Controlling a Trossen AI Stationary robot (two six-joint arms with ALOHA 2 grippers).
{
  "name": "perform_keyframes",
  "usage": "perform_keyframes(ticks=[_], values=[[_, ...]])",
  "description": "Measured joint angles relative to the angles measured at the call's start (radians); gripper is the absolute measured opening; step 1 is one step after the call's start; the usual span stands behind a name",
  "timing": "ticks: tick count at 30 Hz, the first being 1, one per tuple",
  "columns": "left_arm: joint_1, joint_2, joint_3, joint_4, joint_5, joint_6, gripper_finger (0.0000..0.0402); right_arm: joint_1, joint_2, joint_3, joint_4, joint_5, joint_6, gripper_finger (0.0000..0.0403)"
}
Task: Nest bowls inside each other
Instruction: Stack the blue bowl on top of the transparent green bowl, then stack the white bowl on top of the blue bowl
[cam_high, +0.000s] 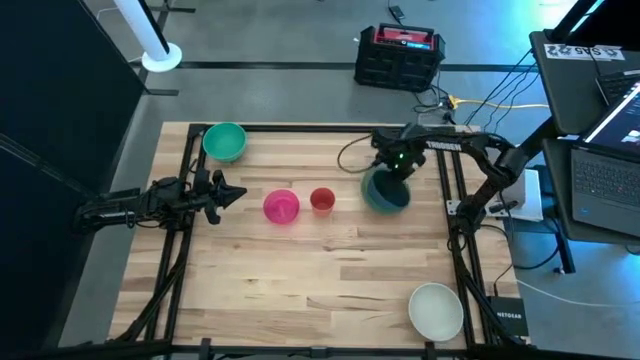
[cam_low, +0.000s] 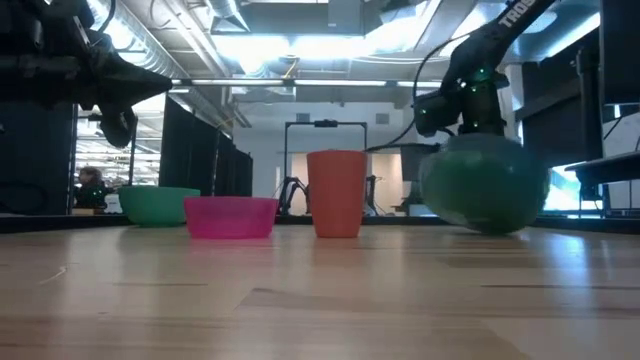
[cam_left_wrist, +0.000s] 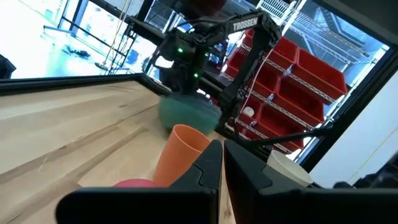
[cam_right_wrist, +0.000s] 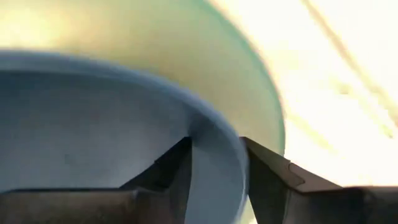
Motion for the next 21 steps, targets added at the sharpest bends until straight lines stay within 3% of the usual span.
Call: perform_keyframes(ticks=[11,21], values=[[0.0,0.0,0.0,0.001,0.0,0.0,0.0,0.241,0.0,0.047,-0.003,-0.014,0.083,0.012],[0.0,0.0,0.0,0.001,0.0,0.012,0.0,0.329,-0.001,0.259,-0.077,-0.01,0.063,0.012]])
